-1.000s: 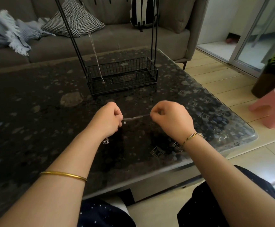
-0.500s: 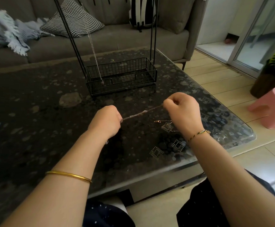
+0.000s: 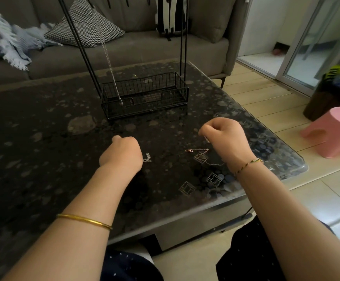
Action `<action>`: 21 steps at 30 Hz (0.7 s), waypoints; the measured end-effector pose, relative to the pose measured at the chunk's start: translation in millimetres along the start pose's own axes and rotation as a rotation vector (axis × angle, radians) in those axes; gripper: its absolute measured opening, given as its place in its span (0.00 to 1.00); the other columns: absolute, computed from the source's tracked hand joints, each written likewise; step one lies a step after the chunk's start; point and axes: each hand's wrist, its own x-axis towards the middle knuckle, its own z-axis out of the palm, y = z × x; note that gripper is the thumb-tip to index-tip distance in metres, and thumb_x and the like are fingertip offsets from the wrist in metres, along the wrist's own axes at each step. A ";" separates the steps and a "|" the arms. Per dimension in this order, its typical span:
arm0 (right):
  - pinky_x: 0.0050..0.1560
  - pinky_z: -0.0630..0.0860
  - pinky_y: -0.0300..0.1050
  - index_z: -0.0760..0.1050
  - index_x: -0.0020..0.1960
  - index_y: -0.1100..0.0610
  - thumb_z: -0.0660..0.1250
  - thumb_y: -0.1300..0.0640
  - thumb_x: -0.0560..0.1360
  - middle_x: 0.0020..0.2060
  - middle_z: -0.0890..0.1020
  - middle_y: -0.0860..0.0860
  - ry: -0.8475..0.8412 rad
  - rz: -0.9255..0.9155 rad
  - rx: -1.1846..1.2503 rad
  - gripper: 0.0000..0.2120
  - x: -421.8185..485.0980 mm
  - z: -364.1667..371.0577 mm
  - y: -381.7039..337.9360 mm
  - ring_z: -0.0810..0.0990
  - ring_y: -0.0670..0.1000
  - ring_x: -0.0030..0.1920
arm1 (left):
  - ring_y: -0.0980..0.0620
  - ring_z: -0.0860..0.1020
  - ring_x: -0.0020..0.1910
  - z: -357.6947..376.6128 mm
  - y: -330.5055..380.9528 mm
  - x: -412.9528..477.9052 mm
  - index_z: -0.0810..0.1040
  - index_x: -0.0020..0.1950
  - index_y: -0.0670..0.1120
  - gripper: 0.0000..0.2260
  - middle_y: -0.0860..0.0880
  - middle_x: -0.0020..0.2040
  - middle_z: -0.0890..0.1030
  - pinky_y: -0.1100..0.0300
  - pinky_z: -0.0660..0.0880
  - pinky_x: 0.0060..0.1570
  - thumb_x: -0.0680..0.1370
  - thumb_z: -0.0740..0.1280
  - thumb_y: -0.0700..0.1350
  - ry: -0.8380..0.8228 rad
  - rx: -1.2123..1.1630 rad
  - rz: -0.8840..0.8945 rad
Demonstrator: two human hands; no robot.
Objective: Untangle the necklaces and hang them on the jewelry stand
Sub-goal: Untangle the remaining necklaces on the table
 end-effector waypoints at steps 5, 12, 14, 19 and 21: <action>0.19 0.60 0.29 0.81 0.43 0.61 0.67 0.60 0.73 0.22 0.71 0.45 -0.136 0.002 0.029 0.06 -4.7 -7.5 -2.8 0.65 0.40 0.17 | 0.47 0.74 0.58 -4.6 19.2 -8.9 0.75 0.64 0.48 0.14 0.47 0.65 0.70 0.56 0.71 0.53 0.79 0.66 0.43 0.206 -0.290 0.343; 0.21 0.62 0.29 0.82 0.43 0.62 0.67 0.61 0.74 0.22 0.75 0.43 -0.188 -0.053 0.050 0.06 -8.2 -12.7 -6.4 0.68 0.38 0.19 | 0.61 0.80 0.43 -5.6 51.6 -24.2 0.81 0.49 0.51 0.08 0.52 0.44 0.85 0.71 0.71 0.35 0.76 0.69 0.38 -0.345 -0.858 0.519; 0.22 0.63 0.29 0.82 0.43 0.60 0.67 0.60 0.74 0.27 0.77 0.45 -0.174 -0.051 0.045 0.05 -7.5 -15.0 -5.3 0.69 0.37 0.20 | 0.59 0.81 0.41 -6.4 52.3 -23.5 0.81 0.47 0.50 0.07 0.52 0.41 0.85 0.68 0.72 0.37 0.77 0.68 0.39 -0.338 -0.825 0.475; 0.22 0.64 0.26 0.80 0.41 0.56 0.69 0.59 0.74 0.26 0.74 0.42 -0.168 -0.015 0.020 0.04 -4.5 -21.2 2.4 0.70 0.35 0.21 | 0.58 0.81 0.38 -10.6 43.4 -22.6 0.81 0.44 0.48 0.05 0.52 0.39 0.84 0.63 0.71 0.37 0.78 0.67 0.41 -0.288 -0.753 0.340; 0.23 0.64 0.26 0.81 0.41 0.56 0.69 0.58 0.74 0.25 0.74 0.41 -0.216 -0.019 -0.021 0.04 -5.6 -20.4 3.7 0.69 0.35 0.21 | 0.58 0.81 0.38 -12.9 38.7 -21.8 0.80 0.43 0.48 0.05 0.52 0.39 0.83 0.63 0.70 0.36 0.78 0.67 0.41 -0.253 -0.748 0.314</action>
